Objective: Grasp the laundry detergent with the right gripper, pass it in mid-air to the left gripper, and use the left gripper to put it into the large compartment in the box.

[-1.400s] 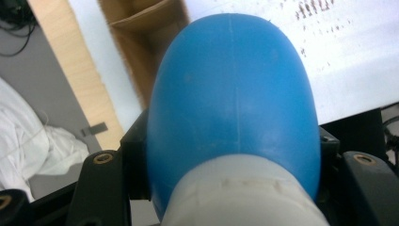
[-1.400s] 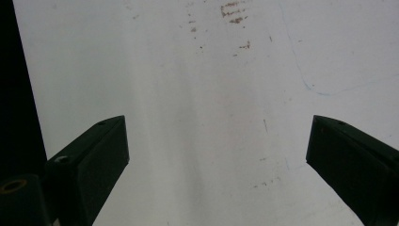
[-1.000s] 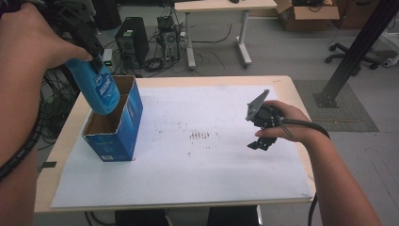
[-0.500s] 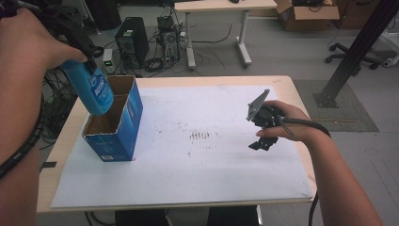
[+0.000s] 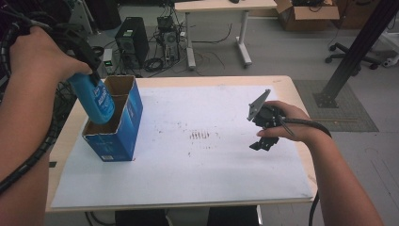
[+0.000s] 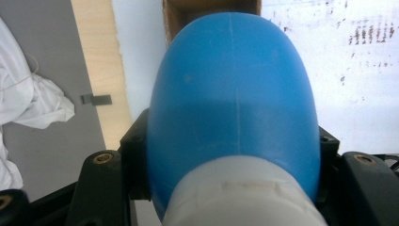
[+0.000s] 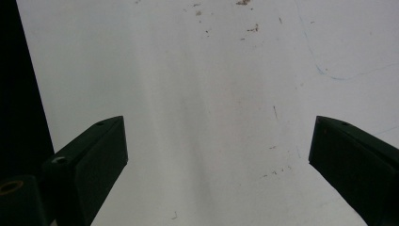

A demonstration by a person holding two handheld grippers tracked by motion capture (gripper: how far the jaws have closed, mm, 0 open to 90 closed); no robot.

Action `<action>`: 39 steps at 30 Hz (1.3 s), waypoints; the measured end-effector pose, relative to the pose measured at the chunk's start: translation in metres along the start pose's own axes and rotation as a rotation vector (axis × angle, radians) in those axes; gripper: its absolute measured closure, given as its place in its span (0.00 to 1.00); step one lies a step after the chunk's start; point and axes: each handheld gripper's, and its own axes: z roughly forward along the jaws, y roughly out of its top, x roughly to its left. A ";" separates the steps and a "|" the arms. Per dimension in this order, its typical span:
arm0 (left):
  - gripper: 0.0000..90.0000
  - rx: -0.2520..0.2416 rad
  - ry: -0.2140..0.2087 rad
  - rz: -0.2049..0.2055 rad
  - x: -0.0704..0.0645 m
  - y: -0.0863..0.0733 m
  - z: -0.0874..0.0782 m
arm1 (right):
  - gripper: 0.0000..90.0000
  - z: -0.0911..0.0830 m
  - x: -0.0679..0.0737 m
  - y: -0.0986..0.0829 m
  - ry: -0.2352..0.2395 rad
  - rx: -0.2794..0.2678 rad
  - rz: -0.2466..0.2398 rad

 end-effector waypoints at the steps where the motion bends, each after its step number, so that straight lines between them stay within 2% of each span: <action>1: 0.43 0.000 0.000 0.000 0.000 0.000 0.000 | 0.06 0.000 0.000 0.000 0.000 0.000 0.000; 5: 0.43 0.002 0.016 -0.004 0.001 0.001 0.015 | 0.06 -0.001 0.001 -0.001 0.001 0.004 0.003; 8: 0.43 0.001 0.015 -0.004 0.001 0.002 0.021 | 0.06 0.000 0.002 -0.001 0.000 0.003 -0.001; 9: 0.43 0.008 0.011 -0.002 0.001 0.003 0.029 | 0.06 0.001 0.002 -0.001 0.001 -0.004 0.001; 11: 0.43 0.009 0.010 -0.001 0.001 0.003 0.031 | 0.06 0.001 0.002 -0.001 0.001 -0.004 0.000; 16: 0.43 0.022 0.004 0.005 0.002 0.004 0.052 | 0.06 0.001 0.002 -0.002 0.003 -0.005 0.005; 22: 0.43 0.015 0.012 0.003 0.003 0.004 0.069 | 0.06 0.002 0.003 -0.002 0.002 -0.007 0.005; 26: 0.43 -0.014 0.014 0.001 0.003 0.005 0.081 | 0.06 0.004 0.003 -0.002 0.005 -0.012 0.001; 33: 0.43 0.012 0.011 0.000 0.002 0.007 0.106 | 0.06 0.005 0.002 -0.003 0.006 -0.011 0.008; 39: 0.43 0.020 0.015 0.025 -0.001 0.009 0.122 | 0.06 0.005 0.002 -0.006 0.005 -0.012 0.012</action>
